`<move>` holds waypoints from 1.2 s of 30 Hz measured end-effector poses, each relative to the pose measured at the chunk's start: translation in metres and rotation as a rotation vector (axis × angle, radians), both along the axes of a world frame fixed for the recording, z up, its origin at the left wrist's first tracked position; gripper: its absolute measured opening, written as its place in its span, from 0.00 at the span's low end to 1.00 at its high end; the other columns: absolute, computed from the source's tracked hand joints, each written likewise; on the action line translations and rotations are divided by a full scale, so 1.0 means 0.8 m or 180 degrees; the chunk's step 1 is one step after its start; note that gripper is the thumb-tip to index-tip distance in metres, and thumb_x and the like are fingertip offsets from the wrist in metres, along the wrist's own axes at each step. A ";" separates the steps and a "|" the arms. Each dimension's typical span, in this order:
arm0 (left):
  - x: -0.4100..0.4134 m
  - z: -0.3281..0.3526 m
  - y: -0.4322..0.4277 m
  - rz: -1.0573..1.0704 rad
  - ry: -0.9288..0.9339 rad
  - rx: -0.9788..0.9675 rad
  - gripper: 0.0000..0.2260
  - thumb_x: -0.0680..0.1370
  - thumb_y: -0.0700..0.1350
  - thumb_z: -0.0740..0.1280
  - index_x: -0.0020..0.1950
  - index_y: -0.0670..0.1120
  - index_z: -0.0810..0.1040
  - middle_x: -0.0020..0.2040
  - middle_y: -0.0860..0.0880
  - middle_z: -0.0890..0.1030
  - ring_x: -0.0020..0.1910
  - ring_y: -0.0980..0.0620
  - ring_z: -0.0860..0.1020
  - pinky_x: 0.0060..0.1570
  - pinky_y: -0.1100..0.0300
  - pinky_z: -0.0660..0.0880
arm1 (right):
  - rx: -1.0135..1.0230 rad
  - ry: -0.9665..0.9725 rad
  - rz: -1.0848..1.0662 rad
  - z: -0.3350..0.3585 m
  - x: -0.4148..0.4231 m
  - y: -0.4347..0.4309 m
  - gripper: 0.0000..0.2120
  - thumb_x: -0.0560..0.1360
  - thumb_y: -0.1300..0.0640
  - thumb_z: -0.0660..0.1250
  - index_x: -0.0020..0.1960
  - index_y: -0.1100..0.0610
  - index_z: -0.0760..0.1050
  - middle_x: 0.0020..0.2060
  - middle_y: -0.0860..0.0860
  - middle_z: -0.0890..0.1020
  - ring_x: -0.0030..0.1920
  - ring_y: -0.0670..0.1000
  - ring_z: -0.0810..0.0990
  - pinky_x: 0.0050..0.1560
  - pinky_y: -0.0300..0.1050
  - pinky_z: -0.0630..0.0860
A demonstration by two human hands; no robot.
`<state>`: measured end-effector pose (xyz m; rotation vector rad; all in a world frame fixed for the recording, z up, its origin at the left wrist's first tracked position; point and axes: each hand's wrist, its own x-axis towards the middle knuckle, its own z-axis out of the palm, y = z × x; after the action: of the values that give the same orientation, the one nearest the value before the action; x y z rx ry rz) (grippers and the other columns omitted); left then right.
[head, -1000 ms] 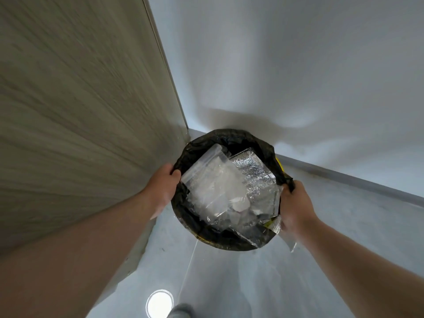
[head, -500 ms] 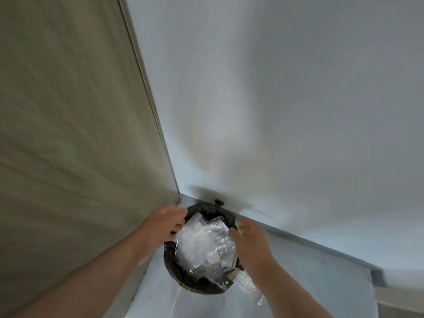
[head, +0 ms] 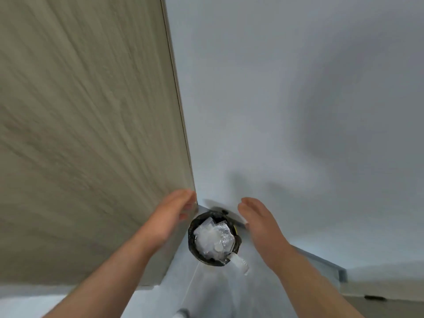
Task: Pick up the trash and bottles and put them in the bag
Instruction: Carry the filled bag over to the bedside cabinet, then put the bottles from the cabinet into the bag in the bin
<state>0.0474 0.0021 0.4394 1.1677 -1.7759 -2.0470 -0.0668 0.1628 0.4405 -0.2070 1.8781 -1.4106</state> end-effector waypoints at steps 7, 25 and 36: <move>0.120 0.102 0.061 0.0518 0.0152 -0.0365 0.20 0.67 0.61 0.63 0.51 0.50 0.81 0.53 0.49 0.83 0.56 0.51 0.80 0.60 0.50 0.75 | -0.0120 0.0129 0.0781 0.090 0.063 0.042 0.04 0.78 0.52 0.63 0.50 0.45 0.75 0.46 0.40 0.77 0.55 0.51 0.77 0.66 0.51 0.69; 0.628 0.207 0.196 0.3080 0.0204 -0.1024 0.24 0.64 0.65 0.61 0.50 0.52 0.83 0.55 0.50 0.83 0.56 0.53 0.80 0.58 0.50 0.75 | -0.0845 0.0438 0.3261 0.213 0.458 -0.054 0.10 0.79 0.54 0.62 0.59 0.47 0.75 0.56 0.43 0.77 0.59 0.42 0.74 0.68 0.48 0.67; 0.939 0.258 0.269 0.4551 0.0337 -0.1479 0.30 0.61 0.64 0.62 0.54 0.44 0.80 0.55 0.44 0.81 0.56 0.47 0.78 0.56 0.51 0.75 | -0.1268 0.0654 0.4134 0.272 0.772 -0.122 0.12 0.79 0.49 0.60 0.62 0.47 0.74 0.60 0.45 0.77 0.58 0.49 0.76 0.66 0.55 0.71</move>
<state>0.7984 0.2176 0.6455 1.4266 -0.7384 -0.7657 0.5508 0.0654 0.6579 -1.4882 1.0810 -0.7748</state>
